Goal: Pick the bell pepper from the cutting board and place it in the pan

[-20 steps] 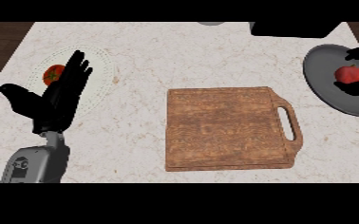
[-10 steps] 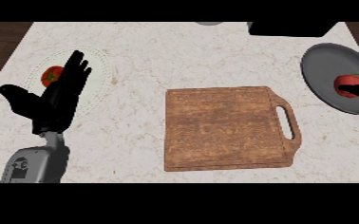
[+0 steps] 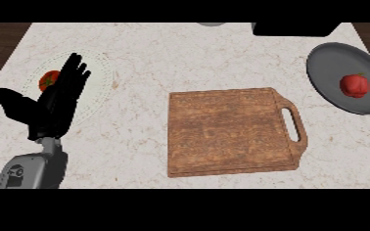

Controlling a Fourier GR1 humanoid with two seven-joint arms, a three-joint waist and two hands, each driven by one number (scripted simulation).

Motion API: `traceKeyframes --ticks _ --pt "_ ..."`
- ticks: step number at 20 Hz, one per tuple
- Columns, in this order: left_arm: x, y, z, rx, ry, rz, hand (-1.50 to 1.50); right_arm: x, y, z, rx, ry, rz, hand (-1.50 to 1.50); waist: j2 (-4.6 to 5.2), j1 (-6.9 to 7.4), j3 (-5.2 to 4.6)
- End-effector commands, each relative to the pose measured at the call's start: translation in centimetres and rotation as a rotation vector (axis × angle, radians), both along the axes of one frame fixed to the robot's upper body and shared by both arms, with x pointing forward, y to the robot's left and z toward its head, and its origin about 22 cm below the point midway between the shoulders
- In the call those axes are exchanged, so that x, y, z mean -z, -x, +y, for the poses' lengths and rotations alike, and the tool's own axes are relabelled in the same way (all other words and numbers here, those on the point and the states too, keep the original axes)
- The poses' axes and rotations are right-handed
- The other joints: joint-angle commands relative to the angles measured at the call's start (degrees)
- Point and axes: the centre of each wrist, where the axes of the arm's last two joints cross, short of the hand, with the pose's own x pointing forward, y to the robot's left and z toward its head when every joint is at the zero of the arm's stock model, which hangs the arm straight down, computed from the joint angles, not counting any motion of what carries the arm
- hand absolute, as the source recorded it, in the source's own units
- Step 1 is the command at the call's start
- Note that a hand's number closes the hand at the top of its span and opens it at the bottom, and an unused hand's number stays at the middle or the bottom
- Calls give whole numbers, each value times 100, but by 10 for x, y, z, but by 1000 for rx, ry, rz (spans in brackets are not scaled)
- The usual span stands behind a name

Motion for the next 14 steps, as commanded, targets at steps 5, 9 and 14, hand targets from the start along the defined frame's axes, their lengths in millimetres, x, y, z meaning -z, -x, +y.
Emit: traceKeyframes --ticks 5,9,14 --pt "3 9 1 -6 -1 2 0 -13 70 -49 -129 -173 -47 -150 -27 -48 9" --pt "9 6 3 -16 3 -8 0 -13 82 -55 -121 -156 -64 -150 -10 -64 17" --pt "5 1 -1 -21 6 -5 0 -5 93 -57 -108 -111 -59 -150 -29 -75 12"
